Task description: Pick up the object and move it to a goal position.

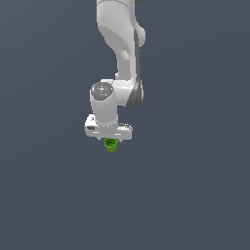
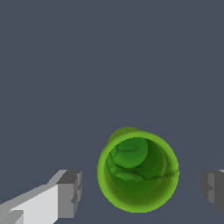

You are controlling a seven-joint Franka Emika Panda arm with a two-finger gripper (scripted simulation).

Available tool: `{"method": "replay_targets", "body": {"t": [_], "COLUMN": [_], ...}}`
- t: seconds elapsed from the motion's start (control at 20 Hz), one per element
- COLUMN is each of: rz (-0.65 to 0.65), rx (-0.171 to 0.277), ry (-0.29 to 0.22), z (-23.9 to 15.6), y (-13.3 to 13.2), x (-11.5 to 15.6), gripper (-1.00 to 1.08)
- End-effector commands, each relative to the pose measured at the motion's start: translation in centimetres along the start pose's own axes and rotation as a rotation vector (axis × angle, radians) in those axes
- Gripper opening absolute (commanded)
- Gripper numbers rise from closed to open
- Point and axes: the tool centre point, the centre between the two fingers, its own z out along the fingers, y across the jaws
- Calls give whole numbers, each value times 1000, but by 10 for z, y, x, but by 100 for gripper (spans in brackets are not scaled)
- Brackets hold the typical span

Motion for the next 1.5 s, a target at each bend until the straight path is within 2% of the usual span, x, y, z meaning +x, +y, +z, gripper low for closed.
{"method": "replay_targets", "body": {"t": [0.0,0.3,0.55,0.6,1.15,1.45], "rz": [1,1,1,1,2,17], "rx": [0,0,0,0,1,-4], "ry": [-1,0,0,0,0,21], "z": [9,37,44,44,43,34], "y": [0,1,1,1,1,-6], "x": [-1,-2,-1,-1,-1,3], "gripper": [100,100,100,-100,-100,-100]}}
